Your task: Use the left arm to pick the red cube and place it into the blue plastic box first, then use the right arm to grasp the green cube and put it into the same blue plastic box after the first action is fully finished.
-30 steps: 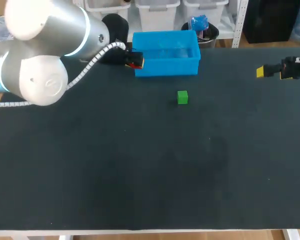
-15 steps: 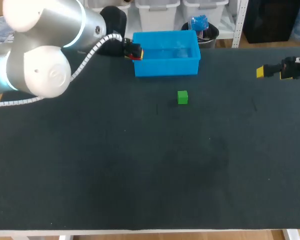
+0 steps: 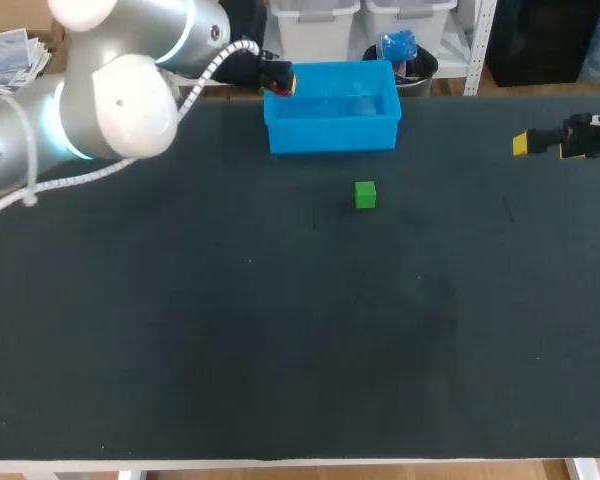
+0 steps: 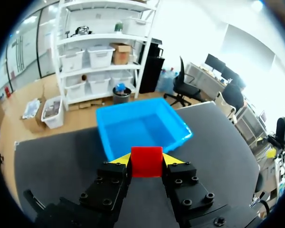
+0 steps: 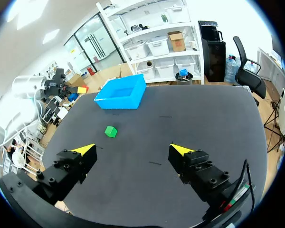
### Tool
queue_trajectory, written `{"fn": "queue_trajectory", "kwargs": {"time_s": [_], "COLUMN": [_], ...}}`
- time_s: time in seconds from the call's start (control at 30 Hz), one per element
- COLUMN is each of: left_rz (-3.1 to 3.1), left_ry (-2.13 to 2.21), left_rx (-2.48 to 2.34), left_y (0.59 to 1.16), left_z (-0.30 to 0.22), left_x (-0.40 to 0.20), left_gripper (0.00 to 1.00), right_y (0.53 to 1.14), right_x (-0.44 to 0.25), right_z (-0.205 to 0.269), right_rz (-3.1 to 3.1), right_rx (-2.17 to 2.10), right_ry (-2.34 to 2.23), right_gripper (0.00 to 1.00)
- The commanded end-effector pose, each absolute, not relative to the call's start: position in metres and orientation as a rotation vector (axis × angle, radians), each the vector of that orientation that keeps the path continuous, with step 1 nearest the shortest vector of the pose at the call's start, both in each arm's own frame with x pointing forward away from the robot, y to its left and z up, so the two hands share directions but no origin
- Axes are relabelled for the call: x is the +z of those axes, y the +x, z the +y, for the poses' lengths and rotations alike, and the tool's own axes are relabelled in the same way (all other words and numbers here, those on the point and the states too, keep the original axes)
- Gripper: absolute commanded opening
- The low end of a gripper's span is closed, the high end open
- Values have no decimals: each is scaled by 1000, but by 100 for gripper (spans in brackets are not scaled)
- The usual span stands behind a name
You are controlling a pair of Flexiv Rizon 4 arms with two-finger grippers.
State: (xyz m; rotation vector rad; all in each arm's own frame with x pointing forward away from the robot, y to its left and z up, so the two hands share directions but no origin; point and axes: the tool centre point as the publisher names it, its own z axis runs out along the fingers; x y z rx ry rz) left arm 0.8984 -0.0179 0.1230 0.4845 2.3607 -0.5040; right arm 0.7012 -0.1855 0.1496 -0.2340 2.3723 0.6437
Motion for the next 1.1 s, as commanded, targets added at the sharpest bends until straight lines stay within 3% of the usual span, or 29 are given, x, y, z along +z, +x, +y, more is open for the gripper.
{"fn": "queue_trajectory", "kwargs": {"time_s": [0.03,1.1], "left_rz": [2378,2514], "left_ry": [487,417], "left_rx": [-507,-414], "left_y": [936,968], "left_z": [-36,-49], "left_x": [106,70], "left_gripper": [0,0], "right_y": [701,701], "right_x": [149,149], "right_z": [-186,-186], "right_rz": [2372,2372], "right_rx": [645,645], "right_ry": [-235,-235], "right_gripper": [100,100]}}
